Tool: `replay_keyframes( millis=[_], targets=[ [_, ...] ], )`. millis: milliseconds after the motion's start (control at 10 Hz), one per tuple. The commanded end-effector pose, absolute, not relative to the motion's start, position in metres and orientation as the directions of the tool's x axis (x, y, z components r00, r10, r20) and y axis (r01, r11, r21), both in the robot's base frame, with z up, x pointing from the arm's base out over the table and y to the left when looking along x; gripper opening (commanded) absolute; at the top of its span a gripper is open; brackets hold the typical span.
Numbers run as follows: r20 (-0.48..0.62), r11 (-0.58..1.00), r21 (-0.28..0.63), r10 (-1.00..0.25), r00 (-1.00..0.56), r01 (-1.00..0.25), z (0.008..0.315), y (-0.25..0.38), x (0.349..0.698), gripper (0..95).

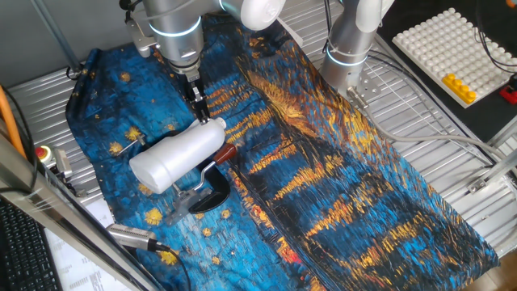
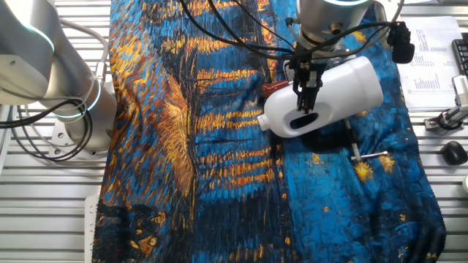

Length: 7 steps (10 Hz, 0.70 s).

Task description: Pull up the lever

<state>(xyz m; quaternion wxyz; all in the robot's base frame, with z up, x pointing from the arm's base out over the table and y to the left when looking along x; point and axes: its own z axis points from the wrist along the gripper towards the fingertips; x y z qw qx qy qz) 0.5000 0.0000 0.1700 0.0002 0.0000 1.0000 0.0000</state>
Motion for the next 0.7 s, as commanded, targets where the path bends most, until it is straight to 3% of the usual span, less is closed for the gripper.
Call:
replay_keyframes(
  millis=[100, 700],
  targets=[
    [-0.031, 0.999, -0.011, -0.043, -0.999, -0.043, 0.1702, -0.0003, 0.4999, 0.0],
    [-0.014, 0.999, -0.010, -0.038, -0.999, -0.038, 0.1749, -0.0063, 0.5005, 0.0]
  ],
)
